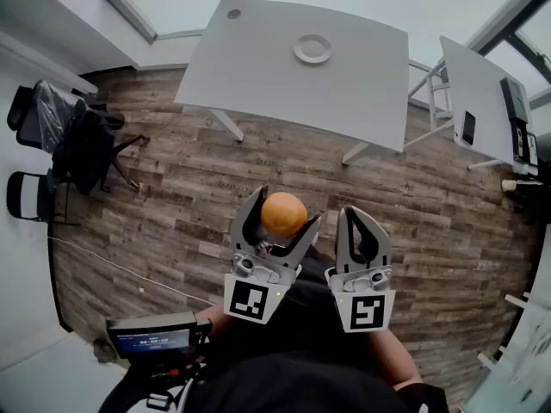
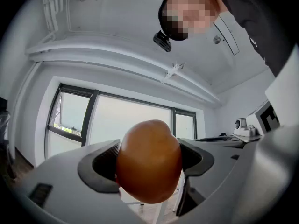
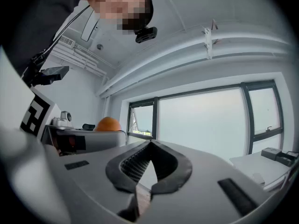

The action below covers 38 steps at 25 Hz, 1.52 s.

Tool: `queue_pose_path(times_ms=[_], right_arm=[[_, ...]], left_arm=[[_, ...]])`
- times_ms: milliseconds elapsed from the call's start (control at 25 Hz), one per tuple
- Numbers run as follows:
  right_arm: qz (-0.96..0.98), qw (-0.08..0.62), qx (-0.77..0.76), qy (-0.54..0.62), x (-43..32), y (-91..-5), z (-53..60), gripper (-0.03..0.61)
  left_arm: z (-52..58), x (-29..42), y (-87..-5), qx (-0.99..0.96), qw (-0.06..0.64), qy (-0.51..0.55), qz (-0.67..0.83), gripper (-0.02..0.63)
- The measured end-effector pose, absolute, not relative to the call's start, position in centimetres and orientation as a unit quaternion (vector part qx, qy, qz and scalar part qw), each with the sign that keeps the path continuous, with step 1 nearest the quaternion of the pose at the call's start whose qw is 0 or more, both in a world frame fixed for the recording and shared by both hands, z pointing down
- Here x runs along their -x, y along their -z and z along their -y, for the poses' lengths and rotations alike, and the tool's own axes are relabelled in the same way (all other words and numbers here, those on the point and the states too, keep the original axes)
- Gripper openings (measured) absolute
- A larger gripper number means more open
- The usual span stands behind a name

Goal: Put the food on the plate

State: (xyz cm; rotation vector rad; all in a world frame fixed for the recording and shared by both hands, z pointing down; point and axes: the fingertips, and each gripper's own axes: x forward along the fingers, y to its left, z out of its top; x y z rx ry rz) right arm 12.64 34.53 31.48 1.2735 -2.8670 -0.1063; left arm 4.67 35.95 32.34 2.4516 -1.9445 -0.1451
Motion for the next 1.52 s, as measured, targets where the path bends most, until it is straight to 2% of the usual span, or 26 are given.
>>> queue_pose_path(times_ms=[360, 680, 1520], right_arm=[[0.916, -0.011, -0.401, 0.012, -13.0, -31.8, -34.9, 0.006], [0.907, -0.025, -0.421, -0.017, -15.8, -32.8, -34.4, 0.006], [0.906, -0.016, -0.422, -0.032, -17.4, -33.6, -33.1, 0.006]], left_arm=[[-36.0, -3.6, -32.8, -0.768, 0.040, 0.064, 0.636, 0.351], [-35.8, -2.4, -32.1, -0.747, 0.043, 0.094, 0.657, 0.351], [-35.4, -3.5, -33.8, -0.742, 0.045, 0.048, 0.667, 0.351]])
